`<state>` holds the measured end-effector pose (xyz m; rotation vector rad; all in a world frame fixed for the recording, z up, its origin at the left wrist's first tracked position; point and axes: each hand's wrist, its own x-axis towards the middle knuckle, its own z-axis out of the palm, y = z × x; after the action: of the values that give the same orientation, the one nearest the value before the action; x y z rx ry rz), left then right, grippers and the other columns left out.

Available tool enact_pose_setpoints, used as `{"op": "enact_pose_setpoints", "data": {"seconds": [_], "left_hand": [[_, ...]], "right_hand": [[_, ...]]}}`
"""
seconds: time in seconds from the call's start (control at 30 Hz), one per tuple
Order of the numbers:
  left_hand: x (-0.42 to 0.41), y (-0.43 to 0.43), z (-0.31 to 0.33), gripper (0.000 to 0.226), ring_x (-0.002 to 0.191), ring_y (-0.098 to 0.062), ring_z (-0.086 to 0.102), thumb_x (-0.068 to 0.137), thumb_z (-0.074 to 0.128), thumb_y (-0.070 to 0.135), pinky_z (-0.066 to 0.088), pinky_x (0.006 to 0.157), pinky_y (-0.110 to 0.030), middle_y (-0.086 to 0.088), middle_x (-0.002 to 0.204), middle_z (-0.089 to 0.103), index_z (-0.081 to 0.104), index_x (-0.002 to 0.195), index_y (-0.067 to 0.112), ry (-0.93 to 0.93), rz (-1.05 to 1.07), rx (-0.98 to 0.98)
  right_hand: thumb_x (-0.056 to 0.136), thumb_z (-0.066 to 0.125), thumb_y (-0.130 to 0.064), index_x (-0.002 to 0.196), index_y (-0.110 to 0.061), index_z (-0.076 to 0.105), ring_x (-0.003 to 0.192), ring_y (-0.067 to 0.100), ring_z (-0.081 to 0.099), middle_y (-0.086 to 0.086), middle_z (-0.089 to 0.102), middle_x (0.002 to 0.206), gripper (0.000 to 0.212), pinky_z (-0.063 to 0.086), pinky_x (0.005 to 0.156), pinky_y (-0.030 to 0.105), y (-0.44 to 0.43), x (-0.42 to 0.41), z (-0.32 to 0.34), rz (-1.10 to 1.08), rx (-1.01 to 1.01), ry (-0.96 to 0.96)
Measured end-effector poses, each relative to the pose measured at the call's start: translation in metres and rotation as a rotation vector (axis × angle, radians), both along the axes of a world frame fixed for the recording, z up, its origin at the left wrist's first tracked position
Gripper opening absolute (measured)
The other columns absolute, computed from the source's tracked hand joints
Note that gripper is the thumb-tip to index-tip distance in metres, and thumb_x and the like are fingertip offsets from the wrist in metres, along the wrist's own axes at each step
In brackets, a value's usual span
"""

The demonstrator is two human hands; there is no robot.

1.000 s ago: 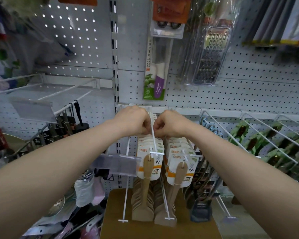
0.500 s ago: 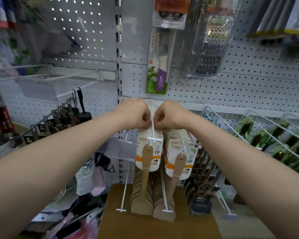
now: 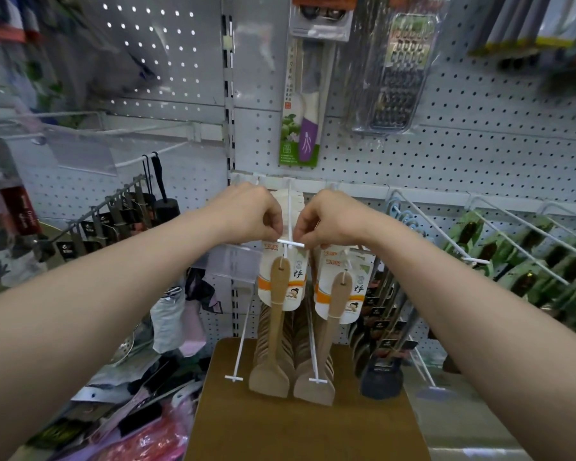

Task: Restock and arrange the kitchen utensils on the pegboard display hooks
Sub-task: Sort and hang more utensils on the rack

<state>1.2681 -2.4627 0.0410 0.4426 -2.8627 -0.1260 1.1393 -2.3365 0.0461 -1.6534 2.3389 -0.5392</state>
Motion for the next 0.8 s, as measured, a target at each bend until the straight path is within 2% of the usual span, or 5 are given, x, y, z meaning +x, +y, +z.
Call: {"op": "enact_pose_setpoints", "data": {"seconds": [0.27,0.47,0.6,0.7,0.8], "left_hand": [[0.000,0.004,0.001,0.014,0.077,-0.005,0.060,0.081,0.074,0.024,0.047,0.069,-0.026,0.017,0.072,0.062,0.065,0.075,0.033,-0.063,0.002,-0.003],[-0.001,0.004,0.002,0.017,0.074,-0.003,0.059,0.080,0.075,0.025,0.047,0.069,-0.025,0.016,0.075,0.065,0.063,0.072,0.035,-0.087,-0.002,0.021],[0.003,0.002,0.004,0.018,0.073,0.002,0.060,0.078,0.077,0.026,0.047,0.068,-0.022,0.018,0.073,0.067,0.064,0.070,0.036,-0.097,-0.008,0.094],[0.004,-0.001,0.003,0.005,0.073,0.001,0.062,0.080,0.076,0.027,0.049,0.065,-0.019,0.016,0.074,0.069,0.072,0.080,0.031,-0.009,0.022,0.167],[0.001,-0.002,-0.001,0.007,0.078,-0.001,0.062,0.079,0.077,0.027,0.049,0.069,-0.018,0.015,0.080,0.069,0.072,0.083,0.030,0.037,0.041,0.136]], "right_hand": [[0.075,0.080,-0.008,0.077,-0.027,0.066,0.053,0.003,0.060,-0.006,0.067,0.074,0.024,0.047,0.055,0.018,0.002,0.006,-0.002,-0.011,0.009,0.027],[0.077,0.079,-0.011,0.080,-0.023,0.075,0.050,-0.001,0.059,-0.009,0.068,0.068,0.013,0.045,0.053,0.014,-0.003,0.007,0.000,0.001,0.011,0.078],[0.079,0.078,-0.012,0.082,-0.022,0.077,0.052,-0.001,0.060,-0.008,0.070,0.070,0.010,0.049,0.055,0.016,-0.004,0.005,0.003,0.014,0.036,0.091],[0.080,0.075,-0.012,0.082,-0.018,0.077,0.068,0.012,0.068,-0.002,0.073,0.077,0.007,0.059,0.066,0.027,-0.007,0.001,0.003,-0.043,-0.043,0.044],[0.078,0.079,-0.014,0.082,-0.019,0.076,0.070,0.010,0.064,-0.005,0.070,0.080,0.007,0.060,0.073,0.031,-0.014,0.002,-0.001,-0.069,-0.028,0.104]]}}
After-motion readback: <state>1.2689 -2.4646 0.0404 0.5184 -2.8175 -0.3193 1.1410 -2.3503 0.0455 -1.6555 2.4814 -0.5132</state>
